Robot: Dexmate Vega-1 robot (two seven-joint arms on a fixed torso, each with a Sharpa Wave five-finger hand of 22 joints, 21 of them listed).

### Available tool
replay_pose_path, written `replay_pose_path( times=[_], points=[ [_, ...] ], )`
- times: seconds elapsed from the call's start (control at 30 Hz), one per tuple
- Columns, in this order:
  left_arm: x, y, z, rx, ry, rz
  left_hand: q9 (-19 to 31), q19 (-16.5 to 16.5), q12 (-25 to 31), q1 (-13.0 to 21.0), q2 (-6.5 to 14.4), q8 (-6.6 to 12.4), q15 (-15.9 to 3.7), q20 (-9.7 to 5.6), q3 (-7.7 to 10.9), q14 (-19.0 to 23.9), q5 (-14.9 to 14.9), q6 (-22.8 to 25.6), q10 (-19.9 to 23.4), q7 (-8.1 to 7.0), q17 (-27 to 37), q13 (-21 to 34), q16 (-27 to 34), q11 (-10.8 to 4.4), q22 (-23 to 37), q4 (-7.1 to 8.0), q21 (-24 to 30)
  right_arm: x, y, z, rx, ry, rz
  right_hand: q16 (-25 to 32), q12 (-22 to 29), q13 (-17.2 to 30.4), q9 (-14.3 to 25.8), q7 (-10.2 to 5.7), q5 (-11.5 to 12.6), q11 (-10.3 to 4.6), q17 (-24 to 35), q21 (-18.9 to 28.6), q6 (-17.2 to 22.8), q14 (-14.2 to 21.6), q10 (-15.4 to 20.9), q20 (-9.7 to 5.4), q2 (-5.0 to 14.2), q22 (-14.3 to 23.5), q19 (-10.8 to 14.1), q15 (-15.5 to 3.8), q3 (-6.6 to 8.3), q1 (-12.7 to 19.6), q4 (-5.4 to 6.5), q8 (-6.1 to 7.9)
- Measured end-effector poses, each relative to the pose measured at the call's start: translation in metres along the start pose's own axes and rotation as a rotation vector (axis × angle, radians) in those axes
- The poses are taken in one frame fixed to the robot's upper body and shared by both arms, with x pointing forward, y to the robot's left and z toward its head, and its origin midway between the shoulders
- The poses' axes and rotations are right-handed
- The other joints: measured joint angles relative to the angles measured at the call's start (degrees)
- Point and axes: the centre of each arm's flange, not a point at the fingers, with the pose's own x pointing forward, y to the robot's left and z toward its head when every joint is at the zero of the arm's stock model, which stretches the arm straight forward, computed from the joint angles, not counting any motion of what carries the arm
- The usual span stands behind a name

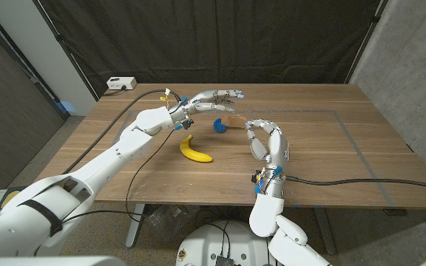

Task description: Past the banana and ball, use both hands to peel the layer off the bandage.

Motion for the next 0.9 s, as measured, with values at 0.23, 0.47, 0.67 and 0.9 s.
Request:
replay_pose_path(
  times=[0.23, 0.47, 0.67, 0.9],
  points=[
    [-0.002, -0.008, 0.005, 0.025, -0.014, -0.011, 0.5, -0.3, -0.1, -0.1, -0.5, 0.0, -0.09, 0.31, -0.46, -0.3, 0.4, -0.4, -0.4, 0.09, 0.0, 0.0, 0.0, 0.18, 0.0, 0.48, -0.2, -0.001, 0.002, 0.004, 0.01, 0.0, -0.074, 0.0, 0.0, 0.2, 0.1, -0.03, 0.0, -0.12, 0.3, 0.2, 0.1, 0.2, 0.1, 0.0, 0.0, 0.0, 0.0, -0.22, -0.16, 0.0, 0.16, -0.19],
    [-0.004, -0.013, 0.01, 0.043, -0.035, 0.023, 1.0, -0.3, 0.0, -0.1, -0.5, 1.14, -0.22, 0.31, -0.96, -0.1, 0.9, 1.2, -0.7, 0.4, 0.3, 0.3, 0.3, -0.12, 0.0, 0.47, -0.2, -0.002, 0.004, 0.006, 0.004, -0.001, -0.111, 0.0, 0.2, 0.3, 0.1, -0.03, 0.0, -0.02, 0.3, 0.5, 0.5, 0.4, 0.4, 0.0, 0.0, 0.0, 0.0, -0.01, -0.72, 0.0, 0.07, -0.18],
    [-0.005, -0.018, 0.013, 0.058, -0.051, 0.058, 1.7, -0.3, 0.3, -0.1, -0.5, 1.56, -0.08, 0.3, -1.49, 0.2, 1.3, 1.0, -1.0, 1.16, 0.3, 0.4, 0.3, -0.37, 0.0, 0.56, -0.2, -0.003, 0.005, 0.008, -0.015, -0.02, -0.127, 0.3, 0.2, 0.5, 0.1, -0.03, 0.0, -0.02, 0.5, 0.8, 0.5, 0.7, 0.4, 0.0, 0.0, 0.3, 0.0, -0.3, -0.71, 0.0, 0.07, -0.11],
    [-0.004, -0.021, 0.015, 0.068, -0.061, 0.067, 2.9, -1.3, 0.3, 0.3, -0.1, 1.1, 0.54, 0.51, -2.85, -0.5, 1.8, -4.2, -3.0, 0.18, 0.5, 0.8, 0.3, 0.09, 0.0, 0.96, -0.8, -0.004, 0.006, 0.009, -0.031, -0.033, -0.136, 0.3, 0.2, 0.5, 0.0, -0.03, 0.0, -0.01, 0.5, 1.1, 0.5, 0.7, 0.4, 0.0, 0.0, 0.3, 0.0, -0.3, -0.96, 0.0, 0.31, -0.11]
  ],
)
